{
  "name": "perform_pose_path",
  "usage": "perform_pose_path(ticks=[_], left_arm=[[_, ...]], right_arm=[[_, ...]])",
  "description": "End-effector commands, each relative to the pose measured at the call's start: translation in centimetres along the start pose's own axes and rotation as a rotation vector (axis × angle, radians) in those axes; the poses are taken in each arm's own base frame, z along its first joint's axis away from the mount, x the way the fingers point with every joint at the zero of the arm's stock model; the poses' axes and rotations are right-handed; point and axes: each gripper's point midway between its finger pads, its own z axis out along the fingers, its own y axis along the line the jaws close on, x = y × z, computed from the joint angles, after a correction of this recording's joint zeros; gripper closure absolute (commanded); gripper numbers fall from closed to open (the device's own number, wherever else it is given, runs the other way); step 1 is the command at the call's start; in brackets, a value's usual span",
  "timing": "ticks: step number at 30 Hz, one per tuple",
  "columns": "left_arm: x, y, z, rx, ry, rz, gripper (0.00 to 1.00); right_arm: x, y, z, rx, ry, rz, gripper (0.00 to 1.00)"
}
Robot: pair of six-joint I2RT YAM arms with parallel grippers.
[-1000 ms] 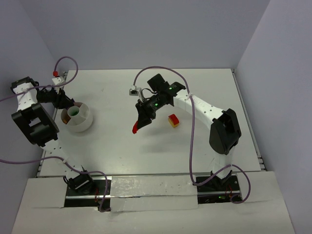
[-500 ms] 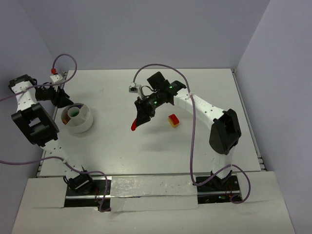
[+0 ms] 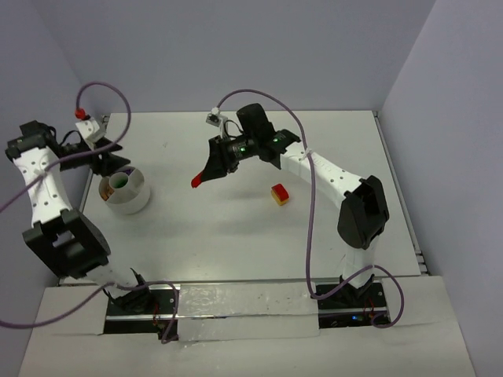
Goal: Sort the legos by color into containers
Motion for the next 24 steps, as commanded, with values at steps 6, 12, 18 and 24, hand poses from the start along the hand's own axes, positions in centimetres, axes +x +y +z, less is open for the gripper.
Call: perform_pose_path(ticks=[6, 12, 18, 24], left_arm=[[-4.5, -15.1, 2.2, 0.195, -0.259, -0.039, 0.37], [-6.3, -16.4, 2.6, 0.201, -0.293, -0.025, 0.34], [-7.1, -17.9, 4.0, 0.23, -0.272, -0.054, 0.3], [-8.5, -17.6, 5.0, 0.21, -0.284, -0.036, 0.3]], right_arm=[[-4.6, 5.1, -0.5, -0.409, -0.168, 0.427, 1.0], [-5.0, 5.2, -0.7, -0.47, -0.203, 0.476, 1.0], [-4.8, 5.1, -0.6, -0.471, -0.203, 0.495, 1.0], [-4.4, 5.5, -0.5, -0.486, -0.199, 0.507, 1.0]])
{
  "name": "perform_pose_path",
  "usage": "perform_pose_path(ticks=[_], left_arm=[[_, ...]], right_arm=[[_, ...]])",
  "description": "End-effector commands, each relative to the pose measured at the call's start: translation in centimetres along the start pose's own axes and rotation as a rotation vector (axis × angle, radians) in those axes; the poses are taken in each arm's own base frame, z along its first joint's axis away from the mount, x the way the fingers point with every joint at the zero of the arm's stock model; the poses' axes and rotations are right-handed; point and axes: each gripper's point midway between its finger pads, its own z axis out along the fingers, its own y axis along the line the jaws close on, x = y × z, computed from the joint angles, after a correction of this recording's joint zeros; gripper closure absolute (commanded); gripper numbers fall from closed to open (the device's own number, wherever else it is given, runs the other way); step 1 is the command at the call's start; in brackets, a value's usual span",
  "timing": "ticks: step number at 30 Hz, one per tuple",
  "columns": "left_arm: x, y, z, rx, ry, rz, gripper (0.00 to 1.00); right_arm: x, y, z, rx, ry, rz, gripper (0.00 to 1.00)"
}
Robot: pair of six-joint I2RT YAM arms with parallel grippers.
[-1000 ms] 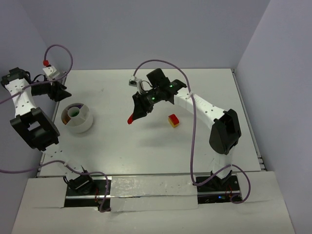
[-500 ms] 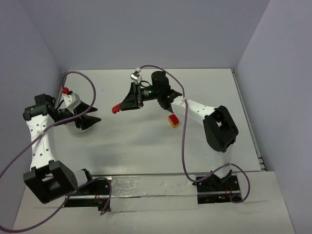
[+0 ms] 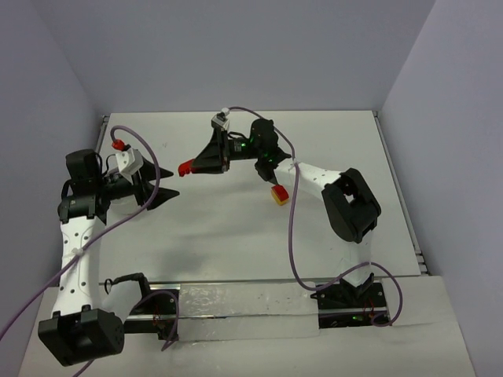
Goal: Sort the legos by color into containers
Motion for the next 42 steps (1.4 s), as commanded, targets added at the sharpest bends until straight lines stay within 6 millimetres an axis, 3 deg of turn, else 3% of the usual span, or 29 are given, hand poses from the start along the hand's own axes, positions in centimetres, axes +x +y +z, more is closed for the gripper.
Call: perform_pose_path(ticks=[1, 12, 15, 19, 24, 26, 30, 31, 37, 39, 40, 42], left_arm=[[-2.3, 0.7, 0.9, -0.016, -0.027, 0.047, 0.3], [-3.1, 0.8, 2.6, -0.012, -0.046, 0.041, 0.33], [-3.2, 1.1, 3.0, -0.027, -0.047, 0.039, 0.38], [-3.6, 1.5, 3.1, -0.051, -0.046, 0.038, 0.57], [-3.8, 1.7, 2.9, -0.084, -0.033, 0.017, 1.0], [-3.8, 1.5, 2.7, -0.091, -0.029, 0.019, 1.0], [-3.5, 1.0, 2.2, -0.111, 0.0, 0.02, 1.0], [-3.3, 0.6, 1.9, -0.112, 0.019, 0.016, 1.0], [-2.7, 0.5, 0.1, -0.165, 0.109, 0.012, 1.0], [-2.1, 0.9, -0.9, -0.192, 0.182, 0.033, 1.0], [-1.5, 1.9, -1.6, -0.199, 0.228, 0.082, 1.0], [-1.1, 1.9, -3.2, -0.21, 0.322, 0.058, 1.0]], right_arm=[[0.7, 1.9, -0.2, -0.057, 0.016, -0.04, 1.0], [1.2, 2.0, 0.0, -0.073, 0.027, -0.029, 1.0], [1.3, 2.0, 0.1, -0.076, 0.032, -0.019, 1.0], [1.7, 1.9, 0.4, -0.077, 0.04, -0.012, 1.0], [1.9, 1.9, 0.7, -0.078, 0.05, -0.003, 1.0], [1.9, 1.9, 0.7, -0.078, 0.051, -0.001, 0.98], [2.0, 1.9, 0.6, -0.075, 0.053, 0.006, 0.61], [2.0, 2.0, 0.6, -0.074, 0.053, 0.005, 0.43], [1.7, 2.2, 0.0, -0.058, 0.034, -0.015, 0.01], [1.1, 1.7, -0.7, -0.007, 0.009, 0.004, 0.0], [0.6, 1.4, -1.0, 0.036, -0.019, -0.059, 0.0], [-0.8, 0.6, -1.7, 0.152, -0.067, -0.116, 0.0]])
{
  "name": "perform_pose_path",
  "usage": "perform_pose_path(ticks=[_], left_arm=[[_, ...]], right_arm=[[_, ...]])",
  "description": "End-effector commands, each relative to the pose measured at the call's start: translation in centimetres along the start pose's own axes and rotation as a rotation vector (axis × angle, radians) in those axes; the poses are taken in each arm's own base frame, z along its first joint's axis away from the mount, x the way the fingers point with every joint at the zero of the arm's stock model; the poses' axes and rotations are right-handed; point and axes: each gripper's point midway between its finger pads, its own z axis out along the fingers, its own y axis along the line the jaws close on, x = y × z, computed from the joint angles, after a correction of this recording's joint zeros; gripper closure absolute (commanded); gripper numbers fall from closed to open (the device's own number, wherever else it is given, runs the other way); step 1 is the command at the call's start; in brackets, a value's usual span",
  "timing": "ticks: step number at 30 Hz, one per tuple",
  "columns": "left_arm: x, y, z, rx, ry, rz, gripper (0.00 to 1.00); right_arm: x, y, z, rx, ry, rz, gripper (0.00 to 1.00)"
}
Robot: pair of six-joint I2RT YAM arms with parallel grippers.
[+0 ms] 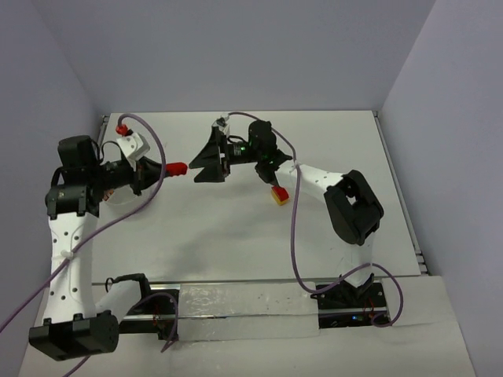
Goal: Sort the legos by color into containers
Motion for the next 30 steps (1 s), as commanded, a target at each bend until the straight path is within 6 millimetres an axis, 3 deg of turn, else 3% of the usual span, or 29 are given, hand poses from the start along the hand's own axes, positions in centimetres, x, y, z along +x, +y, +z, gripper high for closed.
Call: perform_pose_path(ticks=[1, 3, 5, 6, 12, 17, 22, 30], left_arm=[[3.1, 2.4, -3.2, -0.045, 0.241, 0.073, 1.0], [3.5, 2.5, -5.1, -0.037, 0.33, 0.069, 1.0], [4.6, 4.7, -6.8, -0.116, 0.428, 0.114, 1.0], [5.6, 5.4, -8.2, -0.15, 0.521, 0.216, 1.0], [10.0, 6.7, -11.7, -0.16, 0.799, 0.352, 1.0], [11.0, 7.5, -12.3, -0.149, 0.854, 0.366, 1.0], [13.7, 9.7, -13.3, -0.14, 0.981, 0.416, 1.0], [14.8, 13.0, -11.8, -0.135, 0.967, 0.394, 1.0]], right_arm=[[-2.3, -0.4, -2.8, 0.244, -0.117, -0.199, 0.0], [-3.1, -0.2, -3.8, 0.324, -0.156, -0.27, 0.0], [-3.8, -0.7, -5.5, 0.421, -0.195, -0.342, 0.0], [-4.3, -1.0, -6.7, 0.484, -0.215, -0.391, 0.0], [-4.7, -2.1, -10.9, 0.628, -0.236, -0.478, 0.0], [-4.4, -2.8, -12.5, 0.681, -0.24, -0.503, 0.0], [-4.4, -3.1, -12.9, 0.694, -0.23, -0.503, 0.0], [-4.6, -3.8, -13.3, 0.73, -0.224, -0.504, 0.0]])
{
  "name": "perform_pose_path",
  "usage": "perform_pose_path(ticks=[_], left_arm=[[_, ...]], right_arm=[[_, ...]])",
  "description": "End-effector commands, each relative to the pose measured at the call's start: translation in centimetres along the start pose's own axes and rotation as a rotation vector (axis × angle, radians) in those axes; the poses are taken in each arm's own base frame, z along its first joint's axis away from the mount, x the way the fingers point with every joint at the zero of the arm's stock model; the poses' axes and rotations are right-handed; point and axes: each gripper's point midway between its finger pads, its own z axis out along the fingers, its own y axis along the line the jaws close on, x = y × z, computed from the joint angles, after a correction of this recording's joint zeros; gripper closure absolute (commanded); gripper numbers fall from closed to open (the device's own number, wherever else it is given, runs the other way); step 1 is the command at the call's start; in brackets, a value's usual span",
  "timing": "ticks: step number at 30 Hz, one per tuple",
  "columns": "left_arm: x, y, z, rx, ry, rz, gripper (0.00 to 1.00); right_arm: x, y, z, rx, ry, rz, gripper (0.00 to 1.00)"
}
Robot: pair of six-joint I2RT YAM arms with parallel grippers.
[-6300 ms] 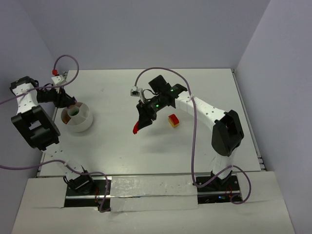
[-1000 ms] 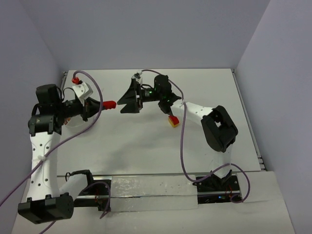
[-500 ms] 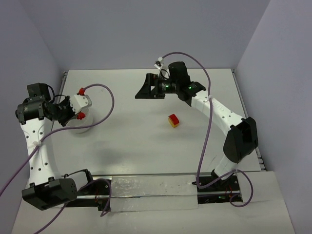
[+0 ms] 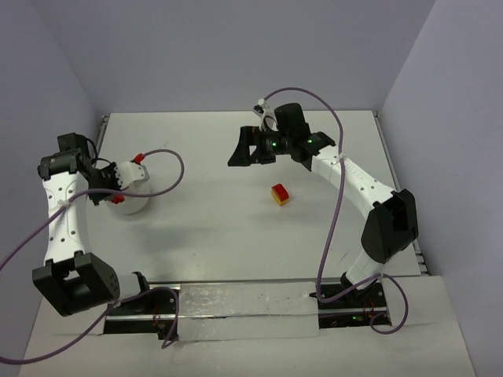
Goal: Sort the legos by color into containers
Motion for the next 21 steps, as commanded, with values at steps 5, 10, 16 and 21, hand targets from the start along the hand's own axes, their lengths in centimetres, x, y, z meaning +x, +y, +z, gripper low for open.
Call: perform_pose_path(ticks=[5, 10, 16, 21], left_arm=[[0.6, 3.5, 1.7, -0.07, 0.012, 0.03, 0.99], [0.9, 4.1, 2.9, -0.072, 0.014, 0.025, 0.97], [0.9, 4.6, 3.9, -0.058, 0.013, 0.022, 0.93], [0.8, 3.9, 4.6, -0.038, 0.011, 0.024, 0.89]], right_arm=[[-1.0, 0.1, -1.3, 0.032, -0.036, -0.06, 0.0], [-0.9, -0.1, -1.2, 0.041, -0.032, -0.06, 0.0], [-0.8, -0.4, -1.1, 0.054, -0.029, -0.064, 0.0], [-0.8, -1.0, -1.1, 0.086, -0.028, -0.069, 0.0]])
